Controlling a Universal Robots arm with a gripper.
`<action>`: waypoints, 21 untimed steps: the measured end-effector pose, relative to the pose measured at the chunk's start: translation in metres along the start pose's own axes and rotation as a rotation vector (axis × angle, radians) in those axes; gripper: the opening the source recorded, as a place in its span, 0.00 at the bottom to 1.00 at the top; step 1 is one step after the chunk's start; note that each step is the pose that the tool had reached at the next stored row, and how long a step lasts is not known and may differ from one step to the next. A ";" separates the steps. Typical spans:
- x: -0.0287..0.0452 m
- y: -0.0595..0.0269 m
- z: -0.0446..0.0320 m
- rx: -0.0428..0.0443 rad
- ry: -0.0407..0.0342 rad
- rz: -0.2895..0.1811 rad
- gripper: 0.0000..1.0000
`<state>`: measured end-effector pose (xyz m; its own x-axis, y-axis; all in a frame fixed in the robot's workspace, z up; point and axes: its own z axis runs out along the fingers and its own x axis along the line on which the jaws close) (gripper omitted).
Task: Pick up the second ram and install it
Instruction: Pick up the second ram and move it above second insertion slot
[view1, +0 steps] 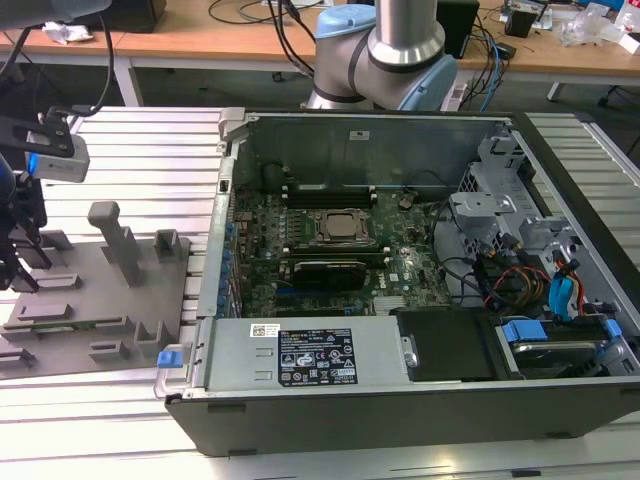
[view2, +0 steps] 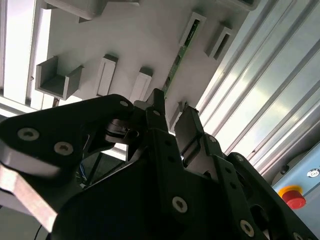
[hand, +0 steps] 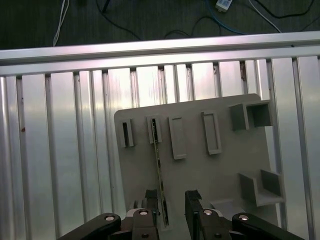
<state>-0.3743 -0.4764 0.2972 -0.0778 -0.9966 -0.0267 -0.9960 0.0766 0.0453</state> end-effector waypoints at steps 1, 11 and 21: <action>0.0000 0.0000 0.0005 0.0000 0.0000 0.000 0.36; 0.0004 -0.0004 0.0074 0.0001 -0.0001 0.000 0.36; 0.0009 -0.0008 0.0157 0.0001 -0.0001 0.000 0.36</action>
<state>-0.3743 -0.4769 0.2814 -0.0778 -0.9966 -0.0268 -0.9960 0.0765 0.0453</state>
